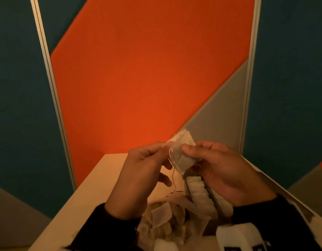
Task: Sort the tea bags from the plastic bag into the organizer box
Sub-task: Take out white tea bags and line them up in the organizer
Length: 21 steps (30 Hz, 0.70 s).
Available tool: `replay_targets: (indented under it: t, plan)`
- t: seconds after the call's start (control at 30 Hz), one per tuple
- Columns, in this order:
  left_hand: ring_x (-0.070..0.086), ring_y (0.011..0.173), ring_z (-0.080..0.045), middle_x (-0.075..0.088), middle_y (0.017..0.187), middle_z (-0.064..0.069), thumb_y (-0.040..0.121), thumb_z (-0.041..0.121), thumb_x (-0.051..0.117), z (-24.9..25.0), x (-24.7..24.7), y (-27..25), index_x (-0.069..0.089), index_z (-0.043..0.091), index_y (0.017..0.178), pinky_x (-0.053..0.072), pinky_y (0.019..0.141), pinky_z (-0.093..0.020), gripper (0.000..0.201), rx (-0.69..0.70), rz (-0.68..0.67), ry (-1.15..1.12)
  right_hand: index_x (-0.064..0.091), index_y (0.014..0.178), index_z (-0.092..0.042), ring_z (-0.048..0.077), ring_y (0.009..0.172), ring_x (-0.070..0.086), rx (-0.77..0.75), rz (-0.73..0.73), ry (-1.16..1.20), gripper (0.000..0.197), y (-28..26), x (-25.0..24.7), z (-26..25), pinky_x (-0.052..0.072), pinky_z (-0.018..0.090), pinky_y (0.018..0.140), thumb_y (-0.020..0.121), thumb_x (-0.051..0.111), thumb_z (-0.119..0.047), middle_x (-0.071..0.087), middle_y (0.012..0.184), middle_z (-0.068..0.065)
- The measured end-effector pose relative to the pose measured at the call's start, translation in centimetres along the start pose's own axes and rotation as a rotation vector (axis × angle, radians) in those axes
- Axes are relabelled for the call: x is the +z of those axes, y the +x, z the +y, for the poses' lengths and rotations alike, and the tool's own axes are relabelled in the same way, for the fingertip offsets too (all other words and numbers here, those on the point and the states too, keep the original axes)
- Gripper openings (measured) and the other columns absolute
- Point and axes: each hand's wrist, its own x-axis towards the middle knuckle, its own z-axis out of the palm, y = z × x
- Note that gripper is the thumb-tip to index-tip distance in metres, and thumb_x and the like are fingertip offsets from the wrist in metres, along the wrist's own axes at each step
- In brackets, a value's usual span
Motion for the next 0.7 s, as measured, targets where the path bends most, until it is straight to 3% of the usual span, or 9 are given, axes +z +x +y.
replay_targets:
  t: [0.07, 0.13, 0.2, 0.3, 0.37, 0.43, 0.53, 0.63, 0.7]
  plan:
    - [0.053, 0.073, -0.017, 0.062, 0.087, -0.012, 0.091, 0.017, 0.061, -0.2, -0.5, 0.4, 0.075, 0.019, 0.098, 0.046, 0.053, -0.032, 0.016, 0.027, 0.085, 0.002, 0.075, 0.100, -0.006, 0.037, 0.110, 0.064, -0.004, -0.003, -0.022, 0.044, 0.1, -0.3, 0.1, 0.045, 0.052, 0.100, 0.063, 0.074, -0.030, 0.075, 0.102, 0.014]
    - [0.053, 0.071, -0.015, 0.063, 0.083, -0.001, 0.090, 0.019, 0.063, 0.0, -1.1, 0.7, 0.073, 0.023, 0.097, 0.044, 0.054, -0.034, 0.013, 0.094, 0.168, 0.011, 0.075, 0.096, -0.003, 0.036, 0.101, 0.068, -0.011, -0.002, -0.065, 0.036, 0.1, -0.5, -0.1, 0.052, 0.048, 0.091, 0.067, 0.074, -0.025, 0.075, 0.097, 0.016]
    - [0.053, 0.069, -0.014, 0.065, 0.082, 0.001, 0.085, 0.027, 0.066, 0.4, -1.3, 0.7, 0.072, 0.020, 0.090, 0.042, 0.056, -0.033, 0.011, 0.137, 0.103, 0.047, 0.075, 0.091, -0.004, 0.031, 0.090, 0.072, -0.032, -0.011, -0.154, 0.031, -0.2, -0.8, -0.3, 0.056, 0.042, 0.081, 0.069, 0.074, -0.025, 0.076, 0.091, 0.015]
    - [0.054, 0.068, -0.010, 0.069, 0.088, 0.002, 0.069, 0.046, 0.070, 0.5, -0.9, 0.5, 0.075, 0.026, 0.091, 0.042, 0.058, -0.022, 0.030, 0.123, -0.062, 0.160, 0.076, 0.085, -0.005, 0.027, 0.081, 0.073, -0.068, -0.059, -0.264, 0.023, -0.9, -0.9, -1.0, 0.057, 0.036, 0.074, 0.072, 0.074, -0.024, 0.076, 0.085, 0.013]
    - [0.056, 0.071, -0.016, 0.070, 0.085, 0.007, 0.072, 0.041, 0.075, 0.3, -0.6, 0.6, 0.076, 0.027, 0.090, 0.044, 0.060, -0.021, 0.023, 0.136, -0.112, 0.258, 0.076, 0.084, -0.003, 0.031, 0.081, 0.073, -0.080, -0.090, -0.288, 0.026, -1.1, -0.8, -1.2, 0.058, 0.037, 0.073, 0.067, 0.073, -0.024, 0.075, 0.085, 0.016]
    - [0.057, 0.071, -0.025, 0.071, 0.078, 0.002, 0.077, 0.031, 0.075, 0.1, -0.6, 0.6, 0.076, 0.021, 0.080, 0.046, 0.063, -0.029, 0.010, 0.155, -0.105, 0.282, 0.075, 0.085, 0.001, 0.036, 0.083, 0.072, -0.093, -0.091, -0.290, 0.029, -1.2, -0.9, -1.3, 0.059, 0.035, 0.072, 0.064, 0.073, -0.019, 0.074, 0.084, 0.019]
    - [0.060, 0.078, -0.036, 0.071, 0.079, -0.010, 0.073, 0.037, 0.077, -0.1, -1.2, 0.8, 0.074, 0.017, 0.073, 0.049, 0.072, -0.046, 0.020, 0.124, -0.113, 0.287, 0.075, 0.084, 0.001, 0.037, 0.083, 0.072, -0.095, -0.081, -0.312, 0.029, -1.3, -1.4, -1.3, 0.058, 0.035, 0.072, 0.064, 0.075, -0.019, 0.074, 0.084, 0.019]
    - [0.049, 0.068, -0.027, 0.064, 0.083, -0.025, 0.067, 0.042, 0.082, 0.4, -2.0, 0.6, 0.071, 0.016, 0.070, 0.038, 0.064, -0.042, 0.028, 0.041, -0.240, 0.272, 0.074, 0.083, 0.003, 0.033, 0.076, 0.070, -0.053, -0.101, -0.283, 0.032, -1.3, -2.1, -1.5, 0.055, 0.039, 0.073, 0.061, 0.082, -0.019, 0.073, 0.085, 0.023]
    - [0.051, 0.070, -0.021, 0.063, 0.079, -0.020, 0.070, 0.025, 0.073, 0.8, -2.6, 0.6, 0.069, 0.015, 0.065, 0.037, 0.064, -0.039, 0.011, 0.029, -0.304, 0.243, 0.075, 0.082, 0.000, 0.031, 0.074, 0.068, -0.007, -0.138, -0.231, 0.031, -1.3, -2.5, -1.5, 0.056, 0.040, 0.071, 0.059, 0.088, -0.017, 0.072, 0.085, 0.024]
